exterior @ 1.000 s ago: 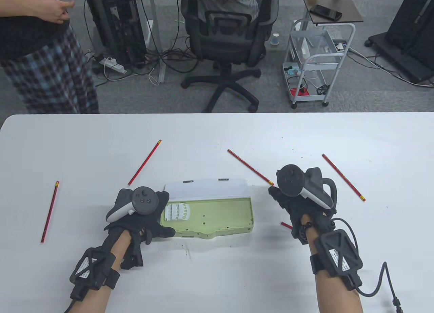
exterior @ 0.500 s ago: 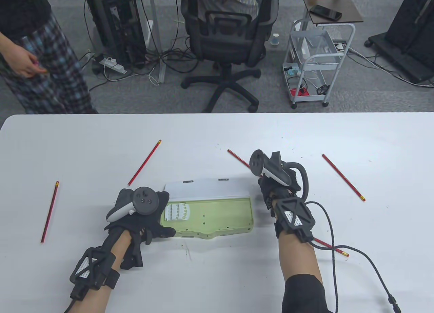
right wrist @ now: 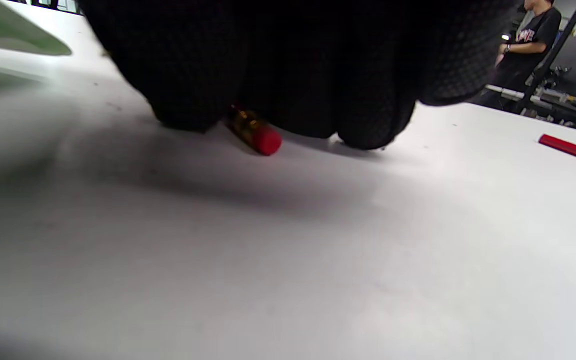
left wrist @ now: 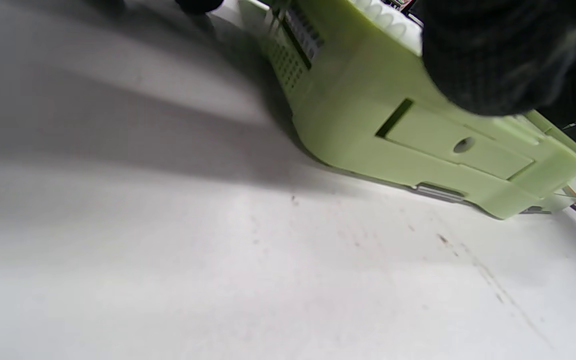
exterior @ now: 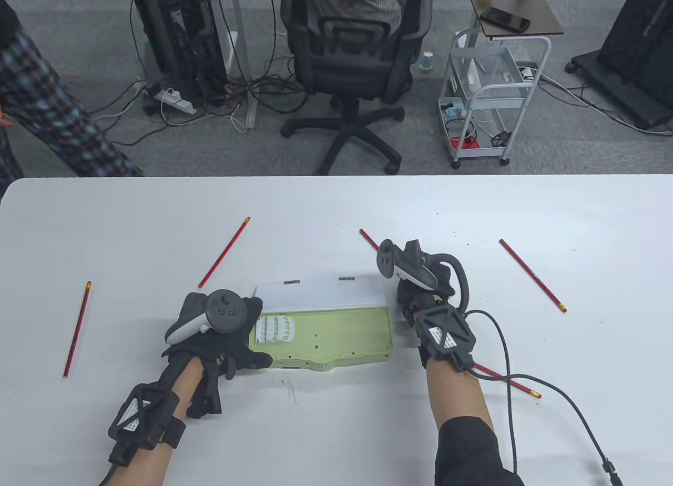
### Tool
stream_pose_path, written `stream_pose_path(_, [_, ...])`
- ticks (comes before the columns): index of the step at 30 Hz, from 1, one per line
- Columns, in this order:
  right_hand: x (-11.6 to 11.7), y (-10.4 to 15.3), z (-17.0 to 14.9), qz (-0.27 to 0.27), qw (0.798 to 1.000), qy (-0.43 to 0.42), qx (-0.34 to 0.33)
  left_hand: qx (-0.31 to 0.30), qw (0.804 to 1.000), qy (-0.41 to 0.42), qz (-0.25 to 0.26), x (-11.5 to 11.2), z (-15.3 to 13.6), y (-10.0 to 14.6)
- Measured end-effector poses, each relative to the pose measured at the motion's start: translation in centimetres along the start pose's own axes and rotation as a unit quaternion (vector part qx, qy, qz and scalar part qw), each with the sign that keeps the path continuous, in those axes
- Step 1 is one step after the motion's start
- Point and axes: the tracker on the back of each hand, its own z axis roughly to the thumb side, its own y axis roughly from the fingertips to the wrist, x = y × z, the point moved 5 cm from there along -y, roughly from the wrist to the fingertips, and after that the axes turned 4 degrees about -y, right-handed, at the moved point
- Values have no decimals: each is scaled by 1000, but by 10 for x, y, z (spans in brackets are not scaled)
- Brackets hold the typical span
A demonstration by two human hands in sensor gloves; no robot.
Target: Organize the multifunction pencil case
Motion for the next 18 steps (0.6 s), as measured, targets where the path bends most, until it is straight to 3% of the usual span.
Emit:
stream_pose_path(8, [-1,-1,6,-17,999,30,-28,1,1000,-1,0,0,0,0])
stream_pose_path(14, [4,-6,1,22,999,33,-35,1,1000,-1,0,0,0,0])
stream_pose_path(18, [-1,-2,-11,45,998,-16,-28,1,1000,-3,2,0,0,0])
